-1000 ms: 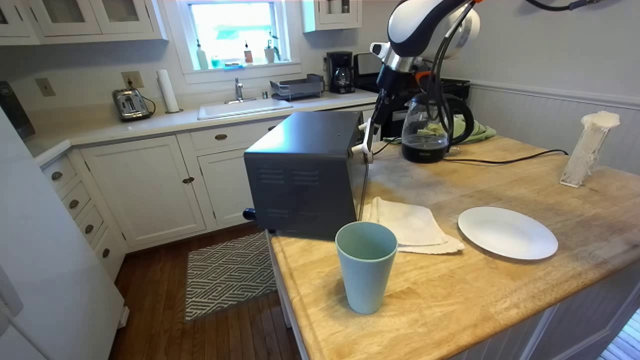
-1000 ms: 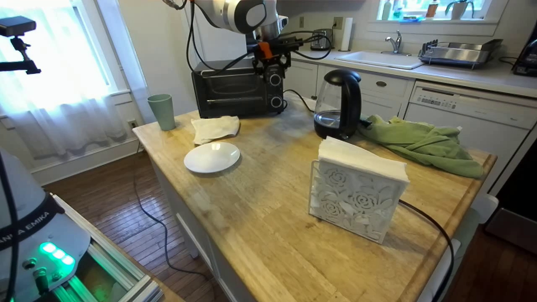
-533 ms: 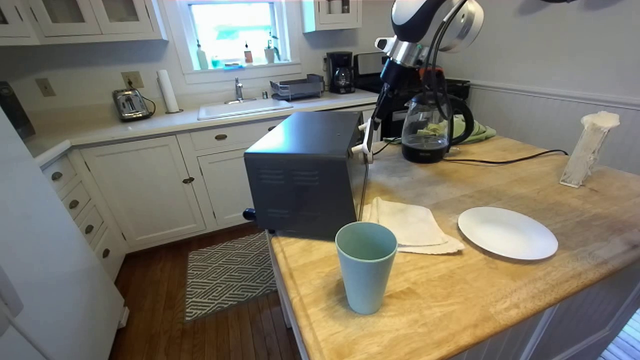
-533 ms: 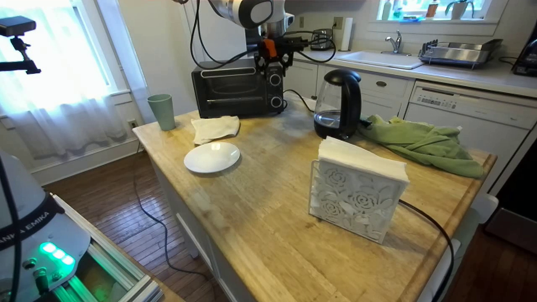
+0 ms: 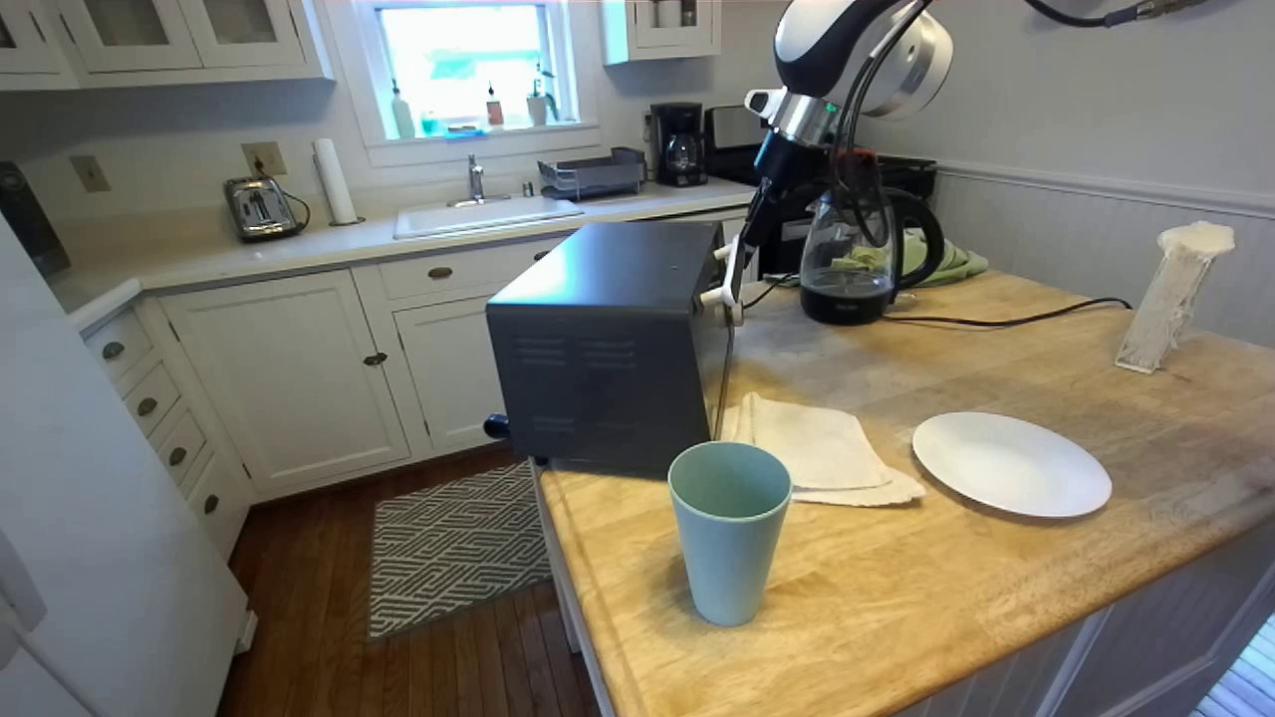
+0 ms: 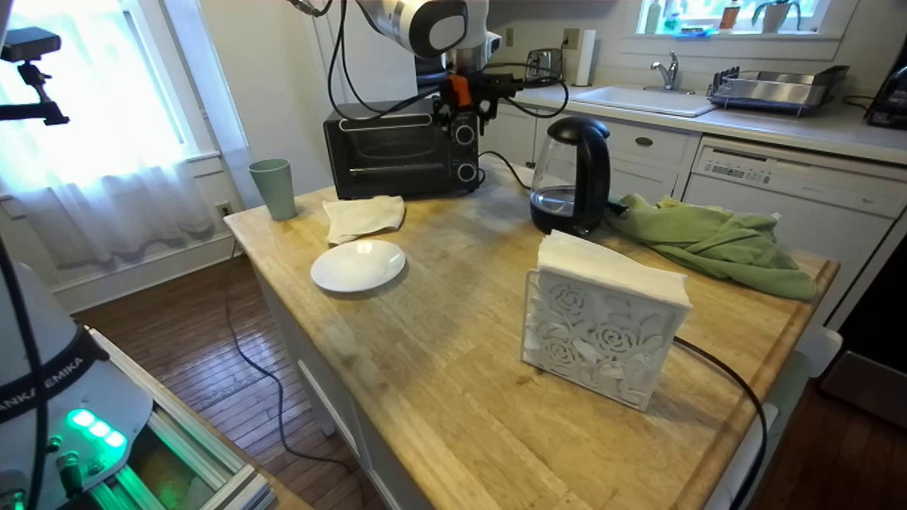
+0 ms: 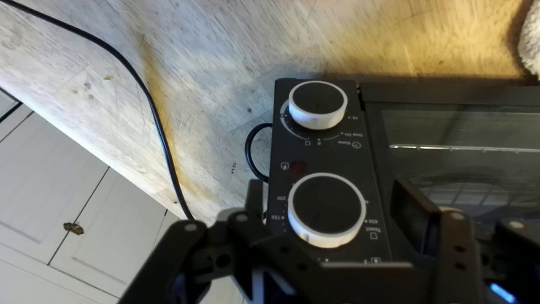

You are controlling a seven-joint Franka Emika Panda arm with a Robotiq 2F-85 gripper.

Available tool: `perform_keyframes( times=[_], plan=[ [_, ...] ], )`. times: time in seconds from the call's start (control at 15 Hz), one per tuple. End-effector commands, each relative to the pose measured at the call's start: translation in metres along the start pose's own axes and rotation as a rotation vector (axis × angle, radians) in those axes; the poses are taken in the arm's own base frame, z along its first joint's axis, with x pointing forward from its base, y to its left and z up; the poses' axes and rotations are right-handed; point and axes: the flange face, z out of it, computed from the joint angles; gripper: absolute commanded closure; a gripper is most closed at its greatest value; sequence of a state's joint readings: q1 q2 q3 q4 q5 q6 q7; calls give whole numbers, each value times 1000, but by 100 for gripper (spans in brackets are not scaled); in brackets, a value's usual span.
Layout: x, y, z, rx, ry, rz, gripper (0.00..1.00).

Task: Turn the top knob to the right

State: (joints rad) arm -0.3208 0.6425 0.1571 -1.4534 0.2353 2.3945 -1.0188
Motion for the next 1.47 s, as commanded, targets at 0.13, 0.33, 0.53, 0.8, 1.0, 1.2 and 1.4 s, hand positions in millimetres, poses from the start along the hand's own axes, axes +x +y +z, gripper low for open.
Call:
perform_keyframes(
  times=[0.13, 0.33, 0.53, 0.8, 1.0, 1.2, 1.4],
  plan=[
    [8, 7, 5, -2, 49, -13, 33],
    [8, 8, 5, 2, 51, -12, 63],
    [8, 7, 5, 19, 41, -10, 79],
    [5, 11, 2, 68, 30, 33, 79],
    [0, 20, -1, 174, 39, 115, 79],
    [-8, 34, -3, 263, 46, 179, 79],
    [-19, 44, 1, 348, 38, 257, 79]
  ],
)
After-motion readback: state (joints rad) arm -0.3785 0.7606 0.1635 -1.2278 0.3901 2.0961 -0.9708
